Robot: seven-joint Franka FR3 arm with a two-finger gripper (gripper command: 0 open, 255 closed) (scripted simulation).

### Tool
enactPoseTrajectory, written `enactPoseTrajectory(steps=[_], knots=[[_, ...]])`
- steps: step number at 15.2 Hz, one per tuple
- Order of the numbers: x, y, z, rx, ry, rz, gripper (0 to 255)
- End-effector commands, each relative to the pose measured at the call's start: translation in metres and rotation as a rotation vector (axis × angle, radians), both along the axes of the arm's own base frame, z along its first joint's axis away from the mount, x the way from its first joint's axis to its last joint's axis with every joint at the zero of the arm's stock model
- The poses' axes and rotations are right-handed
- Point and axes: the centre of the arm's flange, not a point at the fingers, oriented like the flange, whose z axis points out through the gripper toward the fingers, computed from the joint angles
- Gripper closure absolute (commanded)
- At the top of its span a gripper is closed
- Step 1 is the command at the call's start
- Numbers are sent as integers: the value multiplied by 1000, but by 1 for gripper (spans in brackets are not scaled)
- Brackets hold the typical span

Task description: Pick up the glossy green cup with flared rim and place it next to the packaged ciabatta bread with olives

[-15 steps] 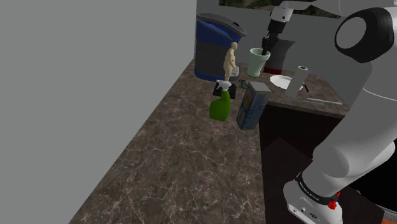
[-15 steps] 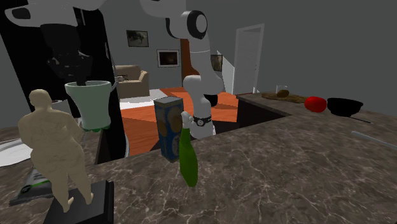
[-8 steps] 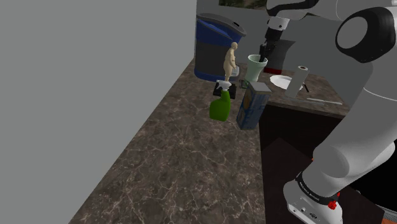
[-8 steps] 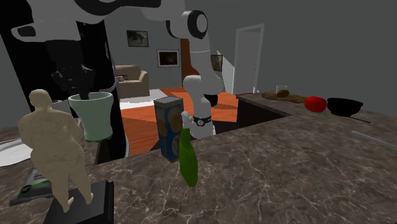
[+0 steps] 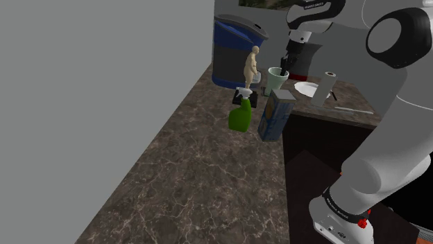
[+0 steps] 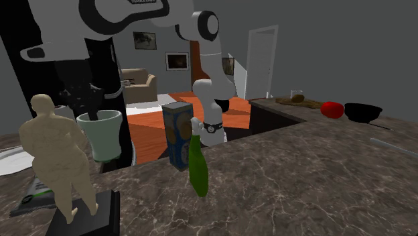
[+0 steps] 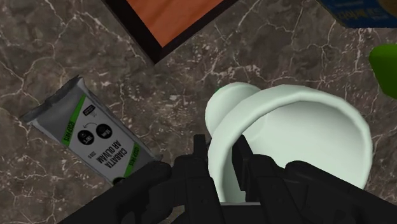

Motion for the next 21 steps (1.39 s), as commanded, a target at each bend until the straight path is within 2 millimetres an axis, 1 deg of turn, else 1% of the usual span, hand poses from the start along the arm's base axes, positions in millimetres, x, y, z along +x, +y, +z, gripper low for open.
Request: enactPoseTrajectory(steps=[1,17,21], knots=[[0,0,-11,0,-1,0,255],[0,0,-96,0,-1,0,255],[0,0,-96,0,-1,0,255]])
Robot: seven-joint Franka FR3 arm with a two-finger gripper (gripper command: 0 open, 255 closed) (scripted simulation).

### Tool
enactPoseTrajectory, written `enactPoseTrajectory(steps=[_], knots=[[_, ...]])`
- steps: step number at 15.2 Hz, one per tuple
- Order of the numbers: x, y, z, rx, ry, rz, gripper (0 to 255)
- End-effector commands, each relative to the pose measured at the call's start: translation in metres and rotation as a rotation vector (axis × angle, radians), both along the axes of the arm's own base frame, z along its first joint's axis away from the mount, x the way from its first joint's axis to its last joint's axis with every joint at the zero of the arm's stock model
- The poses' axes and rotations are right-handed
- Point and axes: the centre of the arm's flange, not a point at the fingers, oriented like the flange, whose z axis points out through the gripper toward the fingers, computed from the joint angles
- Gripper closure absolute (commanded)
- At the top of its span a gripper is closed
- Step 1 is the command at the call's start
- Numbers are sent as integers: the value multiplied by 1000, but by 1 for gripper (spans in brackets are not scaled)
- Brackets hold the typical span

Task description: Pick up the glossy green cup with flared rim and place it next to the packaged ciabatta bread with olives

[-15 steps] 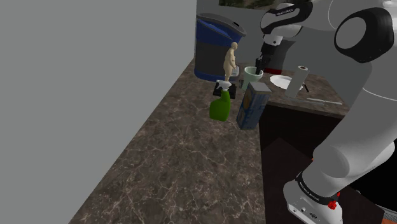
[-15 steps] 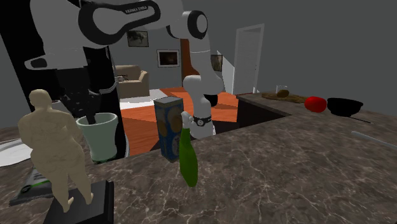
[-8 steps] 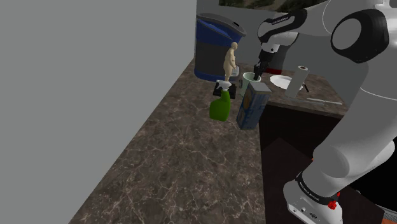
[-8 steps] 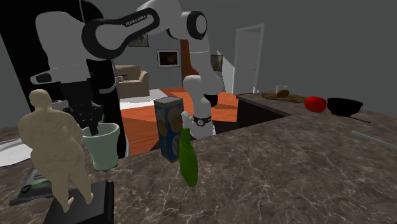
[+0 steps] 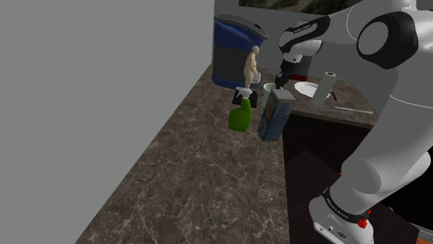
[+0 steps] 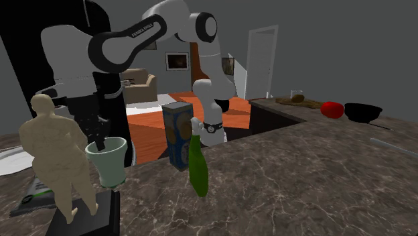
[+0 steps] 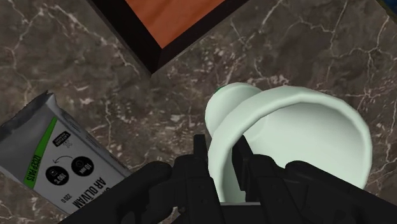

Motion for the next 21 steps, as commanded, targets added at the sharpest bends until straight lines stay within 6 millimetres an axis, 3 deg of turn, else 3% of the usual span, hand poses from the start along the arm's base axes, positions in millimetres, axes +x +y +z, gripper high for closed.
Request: enactPoseTrajectory(steps=[1,3,4,9,13,21], knots=[[0,0,0,0,-1,0,255],[0,0,0,0,-1,0,255],[0,0,0,0,-1,0,0],[0,0,0,0,-1,0,0],[-1,-5,50,0,-1,0,0],[-1,-5,50,0,-1,0,0]])
